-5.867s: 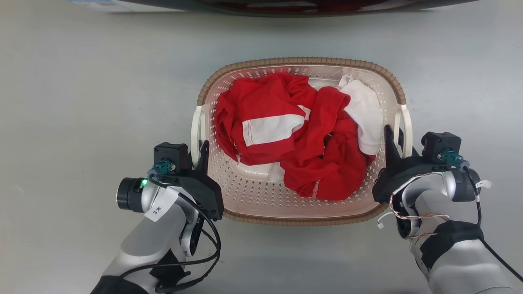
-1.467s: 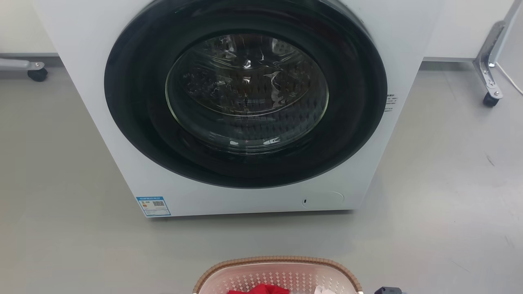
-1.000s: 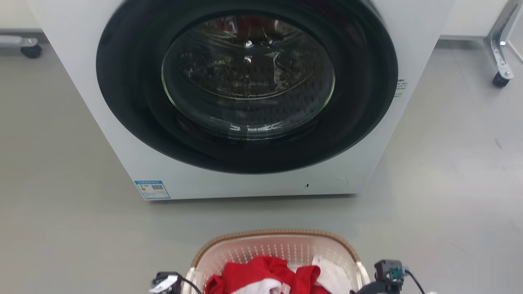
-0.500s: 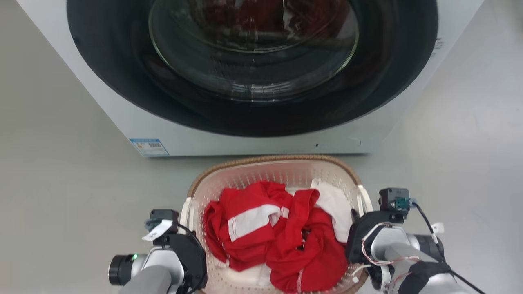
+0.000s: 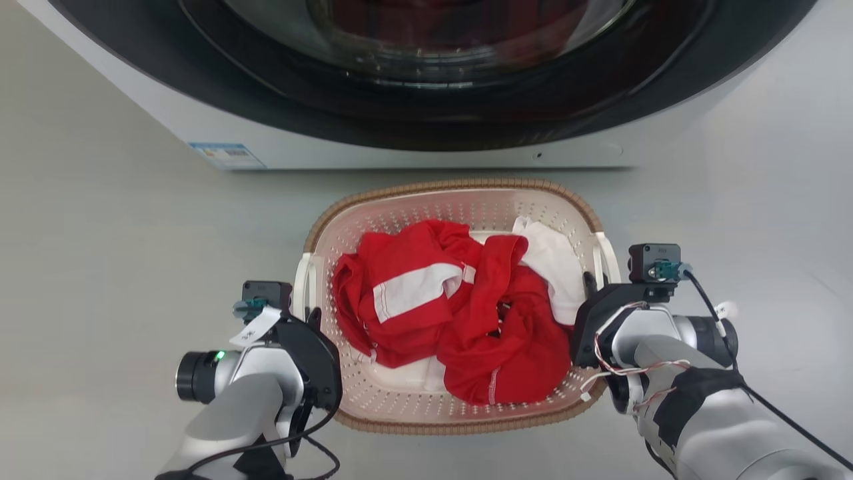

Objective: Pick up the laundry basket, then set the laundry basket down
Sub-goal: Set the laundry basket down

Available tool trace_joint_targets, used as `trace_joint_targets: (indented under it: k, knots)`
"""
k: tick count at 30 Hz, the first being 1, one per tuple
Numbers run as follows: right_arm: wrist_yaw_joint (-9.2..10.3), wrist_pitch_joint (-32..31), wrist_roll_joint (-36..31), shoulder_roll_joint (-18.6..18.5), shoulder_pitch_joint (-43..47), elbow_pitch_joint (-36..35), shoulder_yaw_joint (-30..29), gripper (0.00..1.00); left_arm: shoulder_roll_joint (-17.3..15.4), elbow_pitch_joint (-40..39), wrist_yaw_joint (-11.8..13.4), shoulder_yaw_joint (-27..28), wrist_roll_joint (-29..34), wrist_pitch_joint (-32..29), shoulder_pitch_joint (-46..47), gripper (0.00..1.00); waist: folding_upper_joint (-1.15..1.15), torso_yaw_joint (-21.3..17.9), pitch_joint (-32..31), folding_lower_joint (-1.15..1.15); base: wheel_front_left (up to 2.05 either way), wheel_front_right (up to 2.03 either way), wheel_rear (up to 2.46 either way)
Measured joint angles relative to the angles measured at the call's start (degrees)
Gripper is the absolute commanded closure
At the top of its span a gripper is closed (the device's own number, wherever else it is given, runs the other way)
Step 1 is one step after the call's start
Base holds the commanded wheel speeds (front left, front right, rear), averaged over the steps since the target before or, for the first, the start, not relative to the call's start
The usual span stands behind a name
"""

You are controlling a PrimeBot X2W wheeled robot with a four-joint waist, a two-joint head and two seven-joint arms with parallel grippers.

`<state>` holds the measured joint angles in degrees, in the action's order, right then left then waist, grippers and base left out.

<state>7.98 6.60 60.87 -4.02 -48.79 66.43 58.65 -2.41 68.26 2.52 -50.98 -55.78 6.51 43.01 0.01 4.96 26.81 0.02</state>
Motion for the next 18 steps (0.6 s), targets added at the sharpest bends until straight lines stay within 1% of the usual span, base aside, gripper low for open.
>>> trace_joint_targets:
  k: [8,18]
  knots:
    - [-0.01,1.04,-0.51,-0.30,-3.77,1.14,0.01,1.00,0.12,-0.40,0.10,-0.34,1.08,0.75,3.89,1.00,0.00,0.73,6.84,0.00,0.00,0.00,0.00]
    - [-0.19,2.55,-1.90,-1.49,-9.92,2.24,-0.04,1.00,0.03,-2.47,1.03,-1.01,1.98,1.92,9.53,1.00,0.00,2.06,15.41,-0.01,0.00,0.00,0.00]
